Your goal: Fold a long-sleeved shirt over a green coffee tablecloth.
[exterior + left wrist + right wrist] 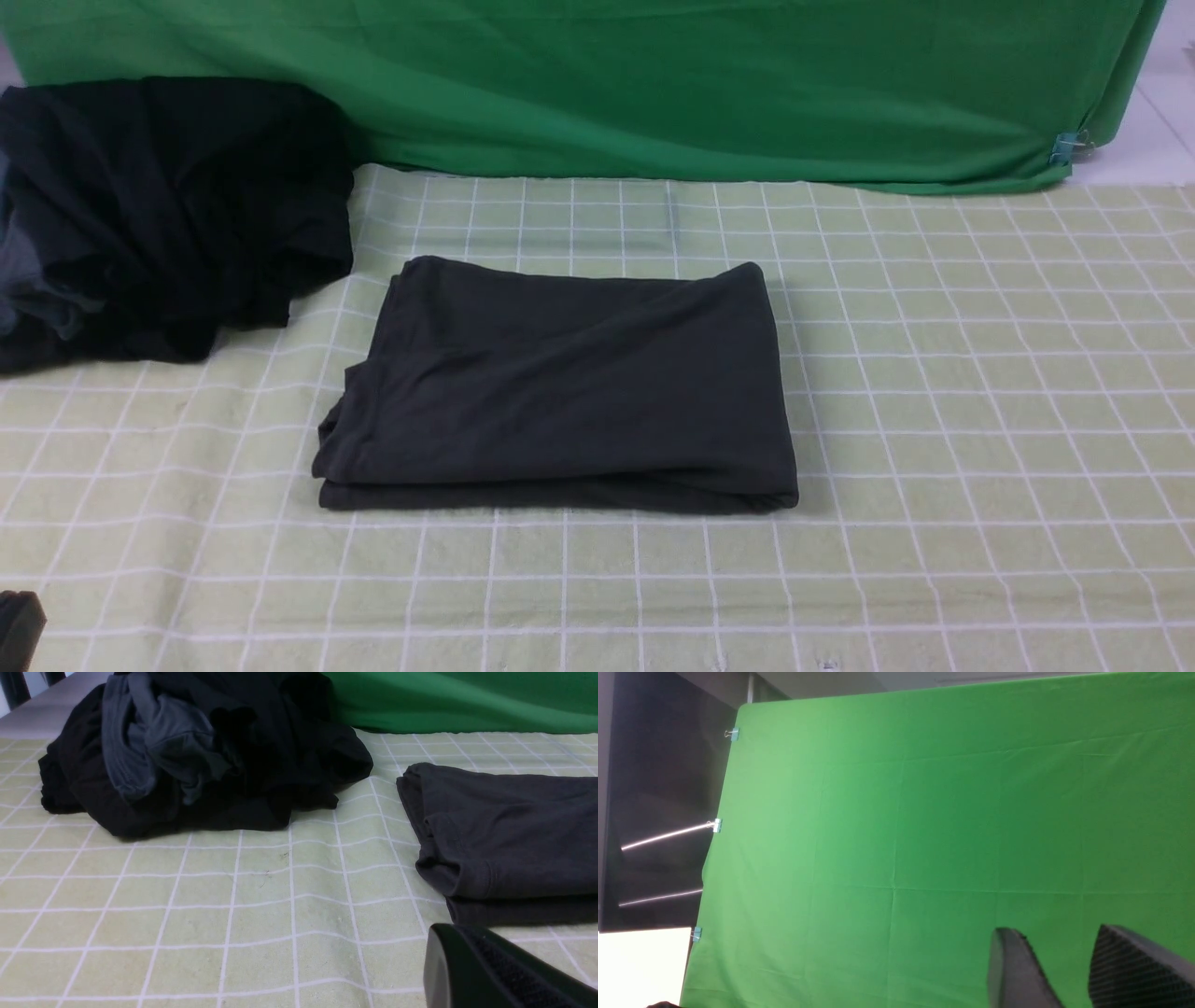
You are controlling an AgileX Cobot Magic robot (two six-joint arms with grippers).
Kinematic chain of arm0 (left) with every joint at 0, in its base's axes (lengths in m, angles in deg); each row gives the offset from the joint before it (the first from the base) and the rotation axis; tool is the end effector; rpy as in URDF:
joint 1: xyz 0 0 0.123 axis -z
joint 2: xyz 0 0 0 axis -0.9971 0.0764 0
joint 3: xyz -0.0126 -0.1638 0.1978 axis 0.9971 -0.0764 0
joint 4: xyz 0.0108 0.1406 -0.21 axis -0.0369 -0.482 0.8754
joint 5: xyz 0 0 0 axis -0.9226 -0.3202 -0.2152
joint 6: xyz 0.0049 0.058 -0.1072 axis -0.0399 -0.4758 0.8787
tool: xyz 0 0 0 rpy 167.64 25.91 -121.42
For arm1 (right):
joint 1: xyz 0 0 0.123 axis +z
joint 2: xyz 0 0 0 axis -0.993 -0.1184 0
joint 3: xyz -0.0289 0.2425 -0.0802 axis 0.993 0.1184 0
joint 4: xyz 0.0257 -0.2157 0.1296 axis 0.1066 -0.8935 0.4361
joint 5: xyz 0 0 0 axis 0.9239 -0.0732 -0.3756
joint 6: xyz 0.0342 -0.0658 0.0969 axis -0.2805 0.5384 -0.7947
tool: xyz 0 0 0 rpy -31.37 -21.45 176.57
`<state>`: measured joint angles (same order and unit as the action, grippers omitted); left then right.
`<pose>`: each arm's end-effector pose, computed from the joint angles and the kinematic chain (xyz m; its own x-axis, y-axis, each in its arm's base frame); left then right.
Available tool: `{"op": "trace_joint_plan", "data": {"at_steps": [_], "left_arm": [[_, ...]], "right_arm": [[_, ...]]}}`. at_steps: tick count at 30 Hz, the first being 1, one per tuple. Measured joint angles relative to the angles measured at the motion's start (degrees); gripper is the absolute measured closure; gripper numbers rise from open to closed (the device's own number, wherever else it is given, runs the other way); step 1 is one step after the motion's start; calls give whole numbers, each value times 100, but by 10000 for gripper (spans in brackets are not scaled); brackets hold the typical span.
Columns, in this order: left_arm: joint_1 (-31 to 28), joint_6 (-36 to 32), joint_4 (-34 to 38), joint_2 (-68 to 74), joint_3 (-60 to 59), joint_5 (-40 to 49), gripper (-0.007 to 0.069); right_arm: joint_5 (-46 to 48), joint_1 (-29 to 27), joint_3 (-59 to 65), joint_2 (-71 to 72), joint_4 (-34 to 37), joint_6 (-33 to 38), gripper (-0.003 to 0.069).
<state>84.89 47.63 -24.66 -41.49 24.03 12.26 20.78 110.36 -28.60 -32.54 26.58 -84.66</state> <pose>0.1162 0.0006 0.1861 -0.1438 0.0193 -0.9894 -0.0030 0.9998 0.0199 0.0715 0.0359 0.3658 0.4902 0.2070 -0.8467 -0.4329 0.9009 -0.0304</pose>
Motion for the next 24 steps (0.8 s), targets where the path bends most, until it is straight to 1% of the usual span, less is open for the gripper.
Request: {"op": "trace_joint_plan", "data": {"at_steps": [6,9,10,12,15,17,22,24], "left_arm": [[0,0,0,0,0,0,622],[0,0,0,0,0,0,622],[0,0,0,0,0,0,622],[0,0,0,0,0,0,622],[0,0,0,0,0,0,622],[0,0,0,0,0,0,622],[0,0,0,0,0,9,622],[0,0,0,-5,0,4,622]], "right_arm": [[6,0,0,0,0,0,418],[548,-100,0,61,0,149,417],[599,-141,0,71,0,164,417],[1115,-455,38,107,0,304,417],[1723,-1366,478,111,0,554,417],[1847,-1815,964,172,0,642,417],[1976,-2345,2107,501,0,653,417],[2355,-2471,2278,550,0,627,417]]}}
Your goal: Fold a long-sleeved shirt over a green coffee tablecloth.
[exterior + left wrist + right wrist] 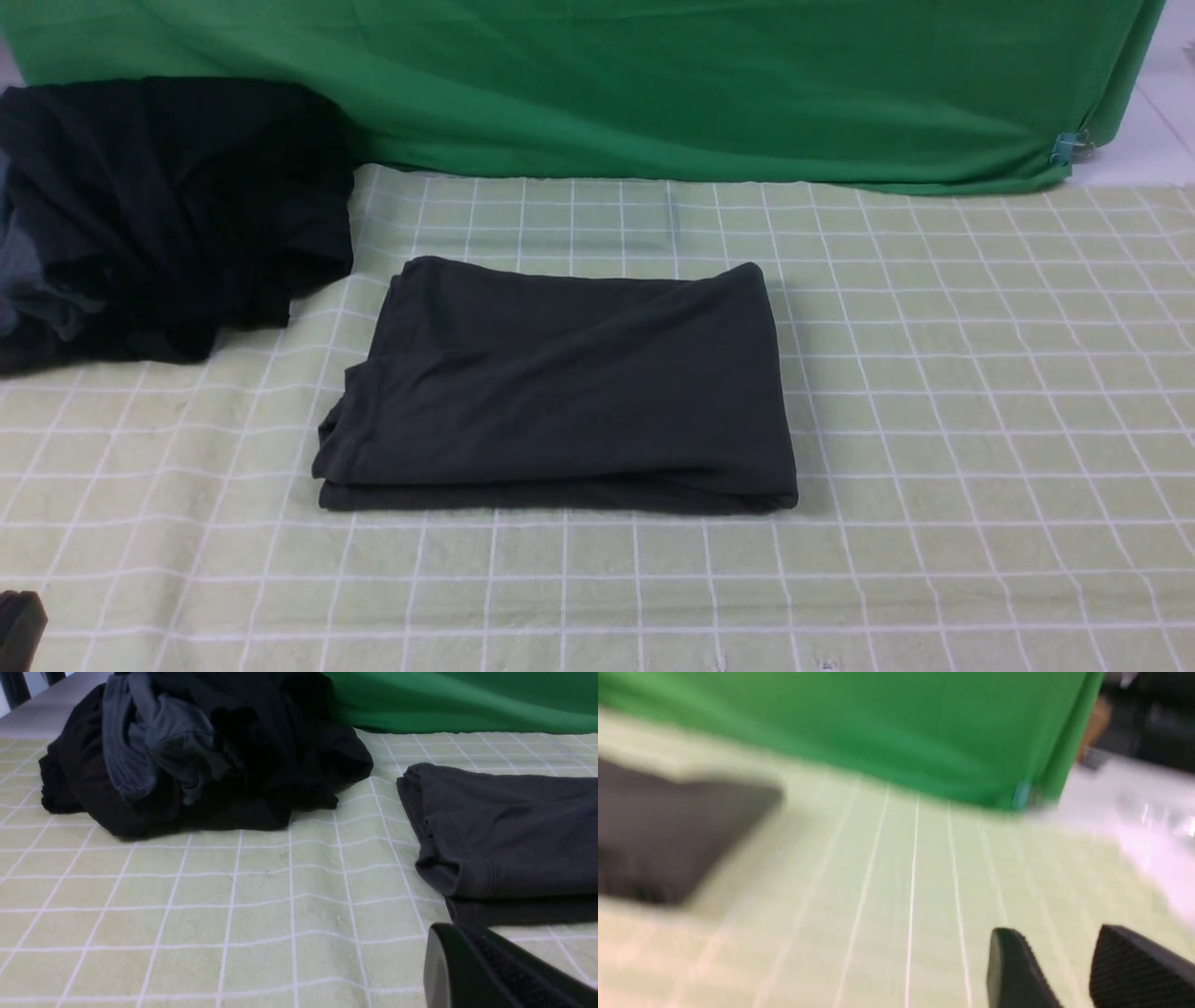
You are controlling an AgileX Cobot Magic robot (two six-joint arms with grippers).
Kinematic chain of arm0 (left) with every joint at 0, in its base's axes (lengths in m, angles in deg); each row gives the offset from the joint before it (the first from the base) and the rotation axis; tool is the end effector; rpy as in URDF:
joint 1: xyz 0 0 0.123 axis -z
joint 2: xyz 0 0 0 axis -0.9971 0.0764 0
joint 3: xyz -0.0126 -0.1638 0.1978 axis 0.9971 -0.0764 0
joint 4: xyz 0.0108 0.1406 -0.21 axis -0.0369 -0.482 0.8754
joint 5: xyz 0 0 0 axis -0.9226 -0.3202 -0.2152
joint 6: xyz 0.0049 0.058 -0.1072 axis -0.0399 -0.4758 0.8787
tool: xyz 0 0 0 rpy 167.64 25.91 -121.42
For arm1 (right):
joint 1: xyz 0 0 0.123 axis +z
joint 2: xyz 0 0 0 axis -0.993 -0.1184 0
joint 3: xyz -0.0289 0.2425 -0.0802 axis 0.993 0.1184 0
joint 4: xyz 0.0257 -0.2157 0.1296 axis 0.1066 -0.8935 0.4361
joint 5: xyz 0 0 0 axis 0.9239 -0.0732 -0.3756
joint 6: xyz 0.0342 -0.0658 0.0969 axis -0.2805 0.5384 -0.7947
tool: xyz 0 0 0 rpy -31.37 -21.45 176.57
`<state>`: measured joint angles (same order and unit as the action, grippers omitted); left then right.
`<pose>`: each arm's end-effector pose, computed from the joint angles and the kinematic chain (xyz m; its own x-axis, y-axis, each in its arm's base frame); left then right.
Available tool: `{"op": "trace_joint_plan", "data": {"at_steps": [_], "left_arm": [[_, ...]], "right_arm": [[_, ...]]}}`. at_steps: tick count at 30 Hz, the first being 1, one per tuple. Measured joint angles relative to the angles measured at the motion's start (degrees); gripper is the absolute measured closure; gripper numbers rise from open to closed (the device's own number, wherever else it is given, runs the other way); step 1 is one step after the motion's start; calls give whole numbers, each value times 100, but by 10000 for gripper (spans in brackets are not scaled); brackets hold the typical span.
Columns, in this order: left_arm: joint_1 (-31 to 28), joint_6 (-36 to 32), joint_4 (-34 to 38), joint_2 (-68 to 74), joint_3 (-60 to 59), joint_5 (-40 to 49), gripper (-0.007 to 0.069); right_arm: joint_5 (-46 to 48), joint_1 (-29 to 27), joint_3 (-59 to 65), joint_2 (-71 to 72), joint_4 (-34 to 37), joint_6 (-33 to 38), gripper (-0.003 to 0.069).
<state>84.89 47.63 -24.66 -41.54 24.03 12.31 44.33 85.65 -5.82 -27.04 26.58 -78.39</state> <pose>0.1161 0.0006 0.1861 -0.1438 0.0193 -0.9894 -0.0029 0.9998 0.0199 0.1159 0.0059 0.1861 -0.1424 -0.1551 -0.9776 -0.0723 0.9866 -0.1460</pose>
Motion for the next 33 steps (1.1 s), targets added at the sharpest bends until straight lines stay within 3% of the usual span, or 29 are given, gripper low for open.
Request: {"op": "trace_joint_plan", "data": {"at_steps": [33], "left_arm": [[0,0,-17,-7,0,19,607]], "right_arm": [[110,-155,29,8,-1,-167,417]]}}
